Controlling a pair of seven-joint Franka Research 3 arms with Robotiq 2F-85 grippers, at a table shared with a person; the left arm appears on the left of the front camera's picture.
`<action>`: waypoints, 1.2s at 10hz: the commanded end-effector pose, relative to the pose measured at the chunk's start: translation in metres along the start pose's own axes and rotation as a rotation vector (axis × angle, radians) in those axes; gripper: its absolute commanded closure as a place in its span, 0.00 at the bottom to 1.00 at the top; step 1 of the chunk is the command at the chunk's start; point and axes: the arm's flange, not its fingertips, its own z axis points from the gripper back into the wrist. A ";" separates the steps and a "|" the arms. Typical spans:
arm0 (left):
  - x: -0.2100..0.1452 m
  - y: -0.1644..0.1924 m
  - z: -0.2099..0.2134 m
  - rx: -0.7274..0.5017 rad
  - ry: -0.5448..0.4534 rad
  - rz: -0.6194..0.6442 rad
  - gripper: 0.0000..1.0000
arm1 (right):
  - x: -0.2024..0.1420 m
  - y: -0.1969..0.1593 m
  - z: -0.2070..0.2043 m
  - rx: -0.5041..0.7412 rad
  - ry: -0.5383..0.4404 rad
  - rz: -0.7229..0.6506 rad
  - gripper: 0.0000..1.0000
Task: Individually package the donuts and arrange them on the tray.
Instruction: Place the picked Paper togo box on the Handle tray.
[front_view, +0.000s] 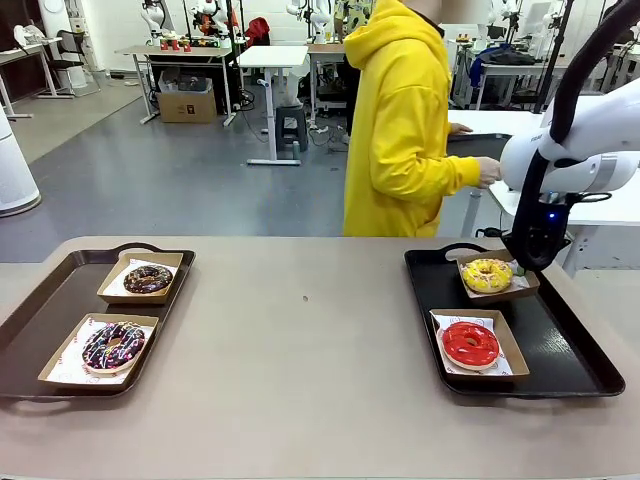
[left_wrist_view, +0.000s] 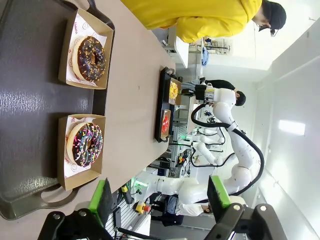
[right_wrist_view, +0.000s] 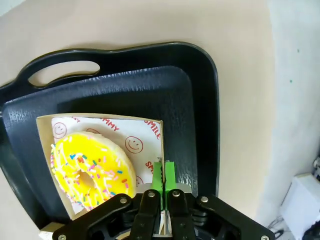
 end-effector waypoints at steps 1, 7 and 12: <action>0.001 -0.002 0.002 -0.003 0.008 -0.007 0.00 | 0.007 0.003 0.001 0.001 -0.019 0.011 0.98; 0.001 -0.002 0.002 -0.003 0.008 -0.007 0.00 | 0.004 0.006 0.009 0.040 -0.027 0.012 0.00; 0.001 -0.002 0.002 -0.003 0.008 -0.007 0.00 | 0.003 0.006 0.012 0.044 -0.019 0.020 0.13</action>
